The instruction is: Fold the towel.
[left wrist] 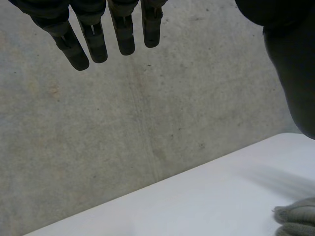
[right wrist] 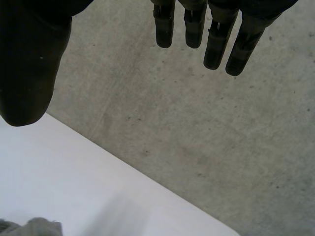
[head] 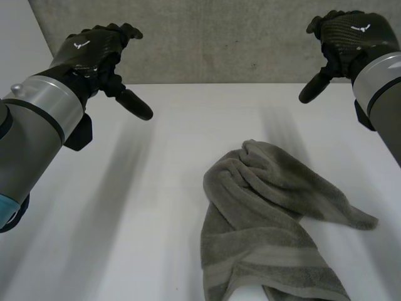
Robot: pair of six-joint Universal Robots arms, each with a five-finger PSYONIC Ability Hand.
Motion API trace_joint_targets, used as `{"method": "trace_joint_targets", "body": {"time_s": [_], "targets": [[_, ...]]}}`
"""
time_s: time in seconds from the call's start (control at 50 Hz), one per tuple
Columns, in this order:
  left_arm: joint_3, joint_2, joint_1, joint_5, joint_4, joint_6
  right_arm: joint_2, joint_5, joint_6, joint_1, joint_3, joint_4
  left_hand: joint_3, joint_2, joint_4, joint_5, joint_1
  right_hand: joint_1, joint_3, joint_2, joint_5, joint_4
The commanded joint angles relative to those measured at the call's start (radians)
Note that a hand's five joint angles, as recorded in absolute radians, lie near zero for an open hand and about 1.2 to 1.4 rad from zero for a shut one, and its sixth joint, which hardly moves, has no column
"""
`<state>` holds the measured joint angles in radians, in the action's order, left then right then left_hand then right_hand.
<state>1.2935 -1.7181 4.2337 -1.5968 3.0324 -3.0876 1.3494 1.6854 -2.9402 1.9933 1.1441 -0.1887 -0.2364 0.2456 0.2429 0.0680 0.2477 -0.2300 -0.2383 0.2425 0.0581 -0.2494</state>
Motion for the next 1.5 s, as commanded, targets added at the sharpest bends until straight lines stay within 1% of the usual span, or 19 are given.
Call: {"method": "trace_joint_targets", "body": {"time_s": [0.02, 0.1, 0.18, 0.26, 0.42, 0.68, 0.96, 1.02, 1.04, 1.06, 1.08, 1.1, 1.12, 1.18, 1.34, 1.4, 1.44, 1.46, 1.5], "targets": [[0.023, -0.009, -0.052, 0.041, -0.01, -0.032, 0.001, -0.108, 0.184, -0.057, -0.038, -0.087, 0.017, -0.026, -0.024, -0.023, -0.028, 0.055, 0.064, -0.068, -0.058, 0.075], [0.073, -0.038, -0.116, 0.133, -0.023, -0.139, 0.001, -0.226, 0.321, -0.141, -0.001, -0.237, 0.014, -0.023, -0.021, -0.02, -0.025, 0.055, 0.064, -0.068, -0.058, 0.075], [0.11, -0.076, -0.15, 0.175, -0.023, -0.218, -0.009, -0.292, 0.339, -0.189, 0.067, -0.294, 0.011, -0.02, -0.018, -0.017, -0.022, 0.055, 0.064, -0.068, -0.058, 0.075], [0.156, -0.152, -0.23, 0.196, -0.023, -0.281, -0.016, -0.393, 0.358, -0.252, 0.219, -0.25, 0.011, -0.02, -0.018, -0.017, -0.022, 0.055, 0.064, -0.068, -0.058, 0.075], [0.208, -0.248, -0.279, 0.204, -0.007, -0.283, -0.001, -0.515, 0.385, -0.332, 0.489, -0.083, 0.02, -0.029, -0.026, -0.026, -0.031, 0.055, 0.064, -0.068, -0.058, 0.075], [0.208, -0.327, -0.368, 0.271, 0.111, -0.276, 0.031, -0.517, 0.411, -0.376, 0.744, 0.201, 0.008, -0.017, -0.015, -0.014, -0.02, 0.055, 0.064, -0.068, -0.058, 0.075], [0.087, -0.523, -0.457, 0.27, 0.143, -0.29, 0.06, -0.51, 0.38, -0.475, 0.772, 0.267, -0.188, 0.179, 0.181, 0.182, 0.177, 0.055, 0.064, -0.068, -0.058, 0.075], [0.07, -0.541, -0.457, 0.27, 0.134, -0.292, 0.071, -0.512, 0.354, -0.488, 0.773, 0.282, -0.297, 0.288, 0.291, 0.291, 0.286, 0.055, 0.064, -0.068, -0.058, 0.075], [0.055, -0.554, -0.457, 0.267, 0.126, -0.29, 0.071, -0.512, 0.354, -0.488, 0.773, 0.282, -0.422, 0.413, 0.416, 0.416, 0.411, 0.055, 0.064, -0.068, -0.058, 0.075], [0.038, -0.56, -0.457, 0.262, 0.123, -0.289, 0.076, -0.512, 0.343, -0.495, 0.775, 0.287, -0.685, 0.676, 0.678, 0.679, 0.674, 0.055, 0.064, -0.068, -0.058, 0.075], [0.038, -0.56, -0.457, 0.262, 0.123, -0.289, 0.076, -0.512, 0.343, -0.495, 0.775, 0.287, -0.688, 0.678, 0.681, 0.681, 0.676, 0.055, 0.064, -0.068, -0.058, 0.075], [0.023, -0.56, -0.457, 0.259, 0.123, -0.284, 0.076, -0.512, 0.334, -0.501, 0.778, 0.291, -1.025, 1.016, 1.018, 1.019, 1.013, 0.055, 0.064, -0.068, -0.058, 0.075], [0.017, -0.554, -0.453, 0.256, 0.128, -0.28, 0.077, -0.513, 0.328, -0.504, 0.781, 0.294, -1.158, 1.149, 1.152, 1.152, 1.147, 0.055, 0.064, -0.068, -0.058, 0.075], [0.016, -0.54, -0.44, 0.248, 0.131, -0.273, 0.085, -0.515, 0.328, -0.505, 0.787, 0.299, -1.16, 1.151, 1.153, 1.154, 1.149, 0.055, 0.064, -0.068, -0.058, 0.075], [0.067, -0.378, -0.309, 0.048, 0.221, -0.229, 0.088, -0.517, 0.326, -0.502, 0.816, 0.322, -1.16, 1.151, 1.153, 1.154, 1.149, 0.055, 0.064, -0.068, -0.058, 0.075], [0.09, -0.353, -0.271, 0.023, 0.241, -0.227, 0.088, -0.517, 0.326, -0.502, 0.823, 0.328, -1.16, 1.151, 1.153, 1.154, 1.149, 0.055, 0.064, -0.068, -0.058, 0.075], [0.14, -0.322, -0.166, -0.003, 0.279, -0.229, 0.089, -0.517, 0.328, -0.495, 0.838, 0.336, -1.16, 1.151, 1.153, 1.154, 1.149, 0.055, 0.064, -0.068, -0.058, 0.075], [0.141, -0.322, -0.166, -0.003, 0.279, -0.229, 0.089, -0.517, 0.328, -0.495, 0.838, 0.336, -1.16, 1.151, 1.153, 1.154, 1.149, 0.055, 0.064, -0.068, -0.058, 0.075], [0.191, -0.311, -0.056, -0.005, 0.304, -0.229, 0.096, -0.518, 0.326, -0.485, 0.853, 0.336, -1.16, 1.151, 1.153, 1.154, 1.149, 0.055, 0.064, -0.068, -0.058, 0.075]]}}
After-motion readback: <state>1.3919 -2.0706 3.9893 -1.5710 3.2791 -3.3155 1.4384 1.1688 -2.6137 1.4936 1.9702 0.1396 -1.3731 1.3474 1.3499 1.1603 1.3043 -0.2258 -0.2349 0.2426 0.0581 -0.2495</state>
